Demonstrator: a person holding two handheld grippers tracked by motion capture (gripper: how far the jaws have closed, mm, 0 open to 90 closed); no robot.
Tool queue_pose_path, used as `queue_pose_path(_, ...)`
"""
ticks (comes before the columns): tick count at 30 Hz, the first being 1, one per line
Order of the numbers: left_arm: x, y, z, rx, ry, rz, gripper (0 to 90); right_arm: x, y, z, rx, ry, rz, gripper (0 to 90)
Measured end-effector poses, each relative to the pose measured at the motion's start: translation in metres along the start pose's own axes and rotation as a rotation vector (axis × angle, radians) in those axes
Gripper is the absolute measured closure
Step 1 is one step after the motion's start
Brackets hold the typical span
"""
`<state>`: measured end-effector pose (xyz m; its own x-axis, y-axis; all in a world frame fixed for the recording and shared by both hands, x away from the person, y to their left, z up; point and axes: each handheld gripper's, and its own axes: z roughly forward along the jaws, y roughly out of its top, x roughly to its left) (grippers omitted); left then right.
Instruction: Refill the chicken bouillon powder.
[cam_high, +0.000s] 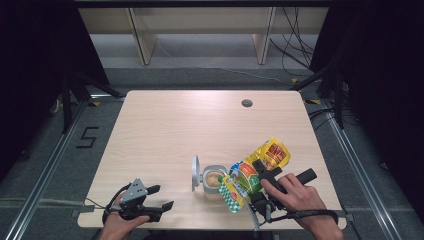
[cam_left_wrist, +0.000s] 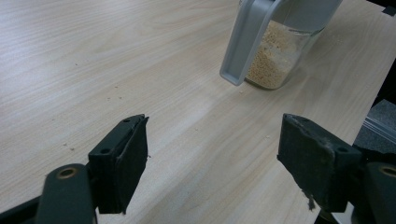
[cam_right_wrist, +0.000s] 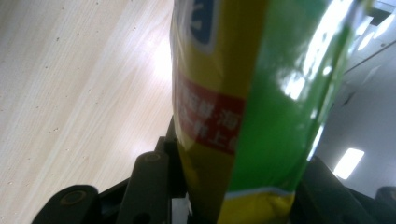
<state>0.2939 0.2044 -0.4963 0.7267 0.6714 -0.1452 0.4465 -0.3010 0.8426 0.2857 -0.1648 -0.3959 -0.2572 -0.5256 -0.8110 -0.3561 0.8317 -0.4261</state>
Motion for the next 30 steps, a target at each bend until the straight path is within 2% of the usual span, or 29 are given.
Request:
queue_pose_path(1,0.000,0.000,0.000,0.002,0.002,0.002,23.7,0.004,-0.001,-0.001,0.018,0.010,0.053,65.6)
queue_pose_path(2,0.000,0.000,0.000,0.002,0.003,-0.002,23.7,0.002,0.000,0.000,0.010,0.010,0.016,66.2)
queue_pose_path(3,0.000,0.000,0.000,0.000,0.001,-0.006,23.7,0.005,-0.001,0.001,0.008,0.015,0.060,66.5)
queue_pose_path(5,0.000,0.000,0.000,0.000,0.000,0.000,23.7,0.002,-0.001,0.001,-0.005,0.015,0.039,66.8)
queue_pose_path(8,0.000,0.000,0.000,-0.001,-0.002,0.000,23.7,0.002,-0.002,0.002,-0.007,0.018,0.061,67.4)
queue_pose_path(9,0.000,0.000,0.000,-0.001,-0.001,-0.001,23.6,0.005,-0.002,0.002,-0.001,0.023,0.110,67.6)
queue_pose_path(10,0.000,0.000,0.000,-0.001,-0.002,0.000,23.7,0.003,-0.002,0.003,-0.014,0.020,0.084,67.7)
queue_pose_path(13,0.000,0.000,0.001,-0.007,0.000,-0.002,23.7,0.007,-0.003,0.004,-0.002,0.030,0.112,68.0)
queue_pose_path(14,0.000,0.000,0.000,0.000,0.000,0.000,23.7,0.006,-0.003,0.004,-0.003,0.026,0.098,68.1)
queue_pose_path(15,0.000,0.000,0.000,0.000,-0.001,0.001,23.6,0.008,-0.004,0.005,0.003,0.027,0.122,68.1)
queue_pose_path(17,0.000,0.000,0.000,0.001,-0.001,0.003,23.6,0.005,-0.005,0.006,-0.010,0.030,0.102,68.3)
queue_pose_path(18,0.000,0.000,0.000,0.003,-0.003,0.003,23.7,0.009,-0.007,0.005,0.002,0.044,0.170,68.4)
queue_pose_path(19,0.000,0.000,0.000,0.000,-0.001,-0.006,23.6,0.005,-0.008,0.006,-0.018,0.047,0.130,68.5)
queue_pose_path(20,-0.001,-0.001,0.000,0.000,0.001,-0.023,23.6,0.008,-0.009,0.006,-0.018,0.048,0.169,68.7)
queue_pose_path(22,-0.001,0.000,0.000,0.001,0.001,-0.013,23.7,0.007,-0.009,0.008,-0.012,0.056,0.126,69.0)
queue_pose_path(23,0.000,0.000,0.000,0.000,-0.001,0.000,23.7,0.007,-0.009,0.009,-0.016,0.056,0.130,69.2)
queue_pose_path(24,0.000,0.000,0.000,0.000,-0.001,0.001,23.7,0.009,-0.010,0.008,-0.009,0.071,0.154,69.3)
queue_pose_path(25,0.000,0.000,0.000,0.000,-0.001,0.000,23.6,0.009,-0.011,0.008,-0.013,0.062,0.152,69.4)
queue_pose_path(27,0.000,0.000,0.000,0.000,-0.001,0.000,23.7,0.011,-0.011,0.008,-0.012,0.066,0.182,69.6)
queue_pose_path(29,0.000,0.000,0.000,0.000,-0.001,0.002,23.7,0.009,-0.011,0.009,-0.017,0.064,0.168,69.7)
queue_pose_path(30,-0.001,-0.001,0.000,-0.001,0.001,-0.024,23.7,0.008,-0.012,0.008,-0.019,0.059,0.156,69.7)
